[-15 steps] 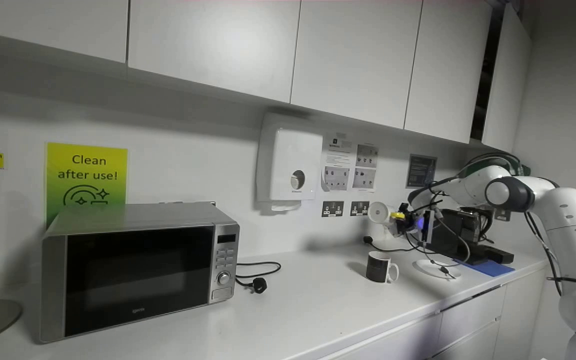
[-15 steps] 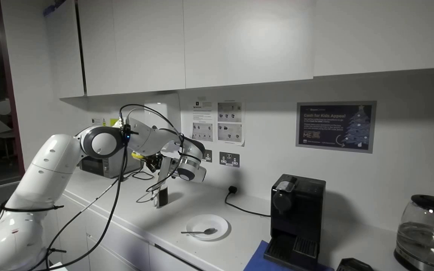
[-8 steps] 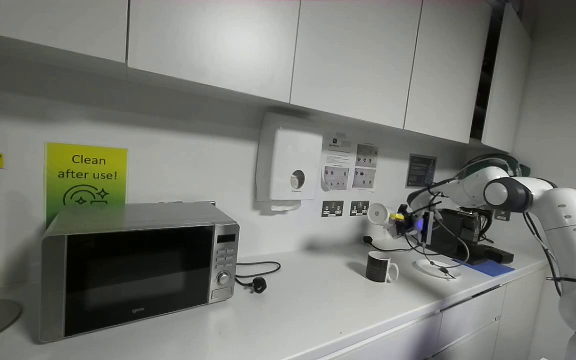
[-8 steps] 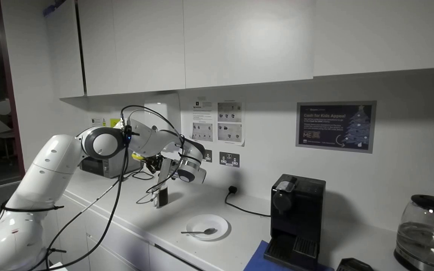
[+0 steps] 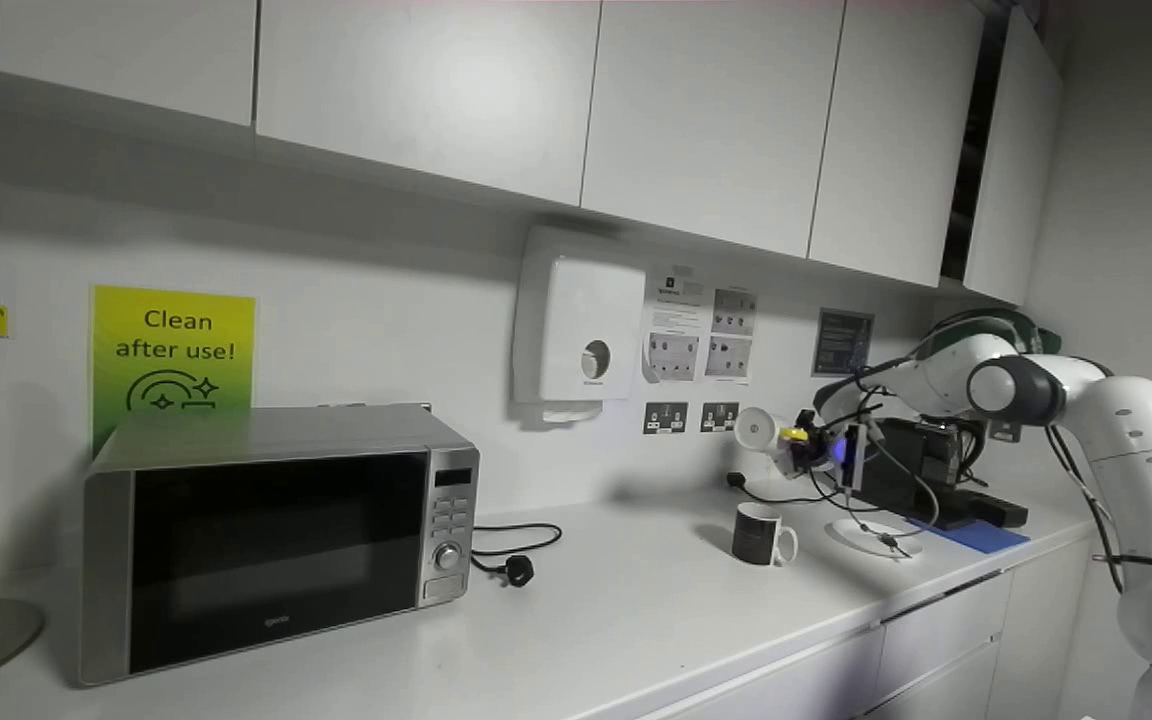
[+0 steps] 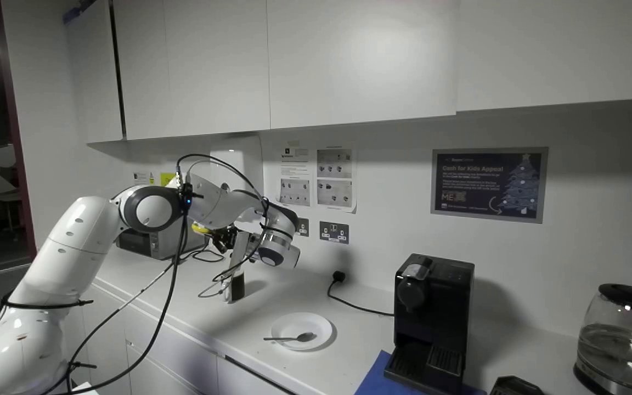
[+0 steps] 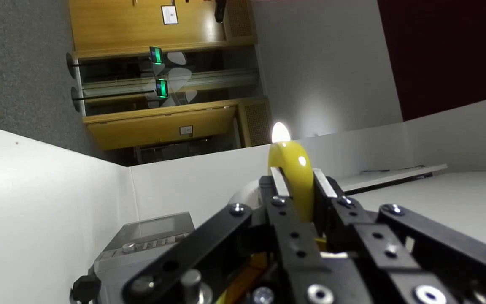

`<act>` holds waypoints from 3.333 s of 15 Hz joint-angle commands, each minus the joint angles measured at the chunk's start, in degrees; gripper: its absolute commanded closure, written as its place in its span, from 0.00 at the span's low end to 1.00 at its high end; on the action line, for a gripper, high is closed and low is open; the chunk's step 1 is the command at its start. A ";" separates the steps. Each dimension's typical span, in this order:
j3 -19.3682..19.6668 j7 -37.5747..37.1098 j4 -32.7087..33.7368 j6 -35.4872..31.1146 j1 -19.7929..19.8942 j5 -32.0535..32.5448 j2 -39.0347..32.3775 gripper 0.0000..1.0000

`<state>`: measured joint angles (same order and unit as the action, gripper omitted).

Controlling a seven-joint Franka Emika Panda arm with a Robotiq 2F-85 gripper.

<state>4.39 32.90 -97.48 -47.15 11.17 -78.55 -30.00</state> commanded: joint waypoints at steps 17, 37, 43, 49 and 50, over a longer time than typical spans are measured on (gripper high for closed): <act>-0.54 -2.27 3.12 4.96 0.98 -2.65 -3.81 0.95; -0.59 -4.90 3.54 6.30 0.98 -5.24 -5.66 0.95; -0.61 -5.74 3.80 6.34 0.98 -5.85 -6.41 0.95; -0.64 -6.10 3.85 6.53 1.05 -6.11 -6.51 0.95; -0.64 -6.11 3.84 6.55 1.07 -6.18 -6.52 0.95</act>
<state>4.25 29.37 -95.98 -44.37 11.39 -82.62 -35.54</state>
